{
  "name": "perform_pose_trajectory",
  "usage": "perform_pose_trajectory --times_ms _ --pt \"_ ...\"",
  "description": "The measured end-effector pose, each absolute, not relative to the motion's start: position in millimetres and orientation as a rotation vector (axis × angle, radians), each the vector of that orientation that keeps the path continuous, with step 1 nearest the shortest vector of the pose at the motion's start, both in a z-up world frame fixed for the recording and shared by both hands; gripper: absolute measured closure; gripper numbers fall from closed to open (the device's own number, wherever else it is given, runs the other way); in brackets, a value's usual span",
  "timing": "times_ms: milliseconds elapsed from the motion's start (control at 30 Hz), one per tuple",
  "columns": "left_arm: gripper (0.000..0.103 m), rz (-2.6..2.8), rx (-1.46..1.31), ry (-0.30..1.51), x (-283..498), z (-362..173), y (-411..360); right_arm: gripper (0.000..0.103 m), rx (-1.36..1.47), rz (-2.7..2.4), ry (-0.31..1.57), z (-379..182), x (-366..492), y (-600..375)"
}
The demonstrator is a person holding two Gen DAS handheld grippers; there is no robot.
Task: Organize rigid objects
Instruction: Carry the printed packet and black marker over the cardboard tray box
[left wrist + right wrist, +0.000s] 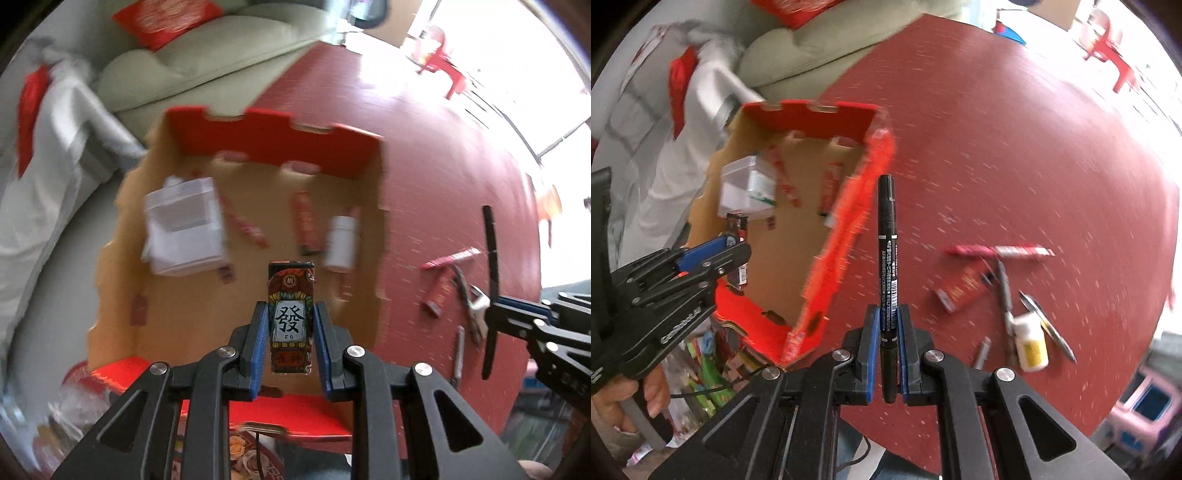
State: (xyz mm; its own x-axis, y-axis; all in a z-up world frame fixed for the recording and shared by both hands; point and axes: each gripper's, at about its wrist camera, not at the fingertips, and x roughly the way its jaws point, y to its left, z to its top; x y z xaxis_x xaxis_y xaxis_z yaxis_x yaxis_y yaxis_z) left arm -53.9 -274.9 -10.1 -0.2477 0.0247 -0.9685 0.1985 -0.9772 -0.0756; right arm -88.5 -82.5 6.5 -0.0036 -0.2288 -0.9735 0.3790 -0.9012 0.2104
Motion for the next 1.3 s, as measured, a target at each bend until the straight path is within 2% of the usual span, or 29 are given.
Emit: perform_pose_trajectory --times_ms 267,533,1300 --pt "0.077 -2.249 1.787 0.377 -43.1 -24.1 -321.7 0.093 1.786 -1.878 0.295 7.8 -95.7 -147.2" --pt "0.077 -2.192 1.779 0.41 -37.1 -35.4 -338.5 0.092 1.759 -1.809 0.346 0.2 -98.7 -192.7" --pt "0.077 -2.104 1.872 0.39 -46.3 -68.9 -340.7 0.092 1.868 -1.792 0.314 -39.2 -117.8 -211.8"
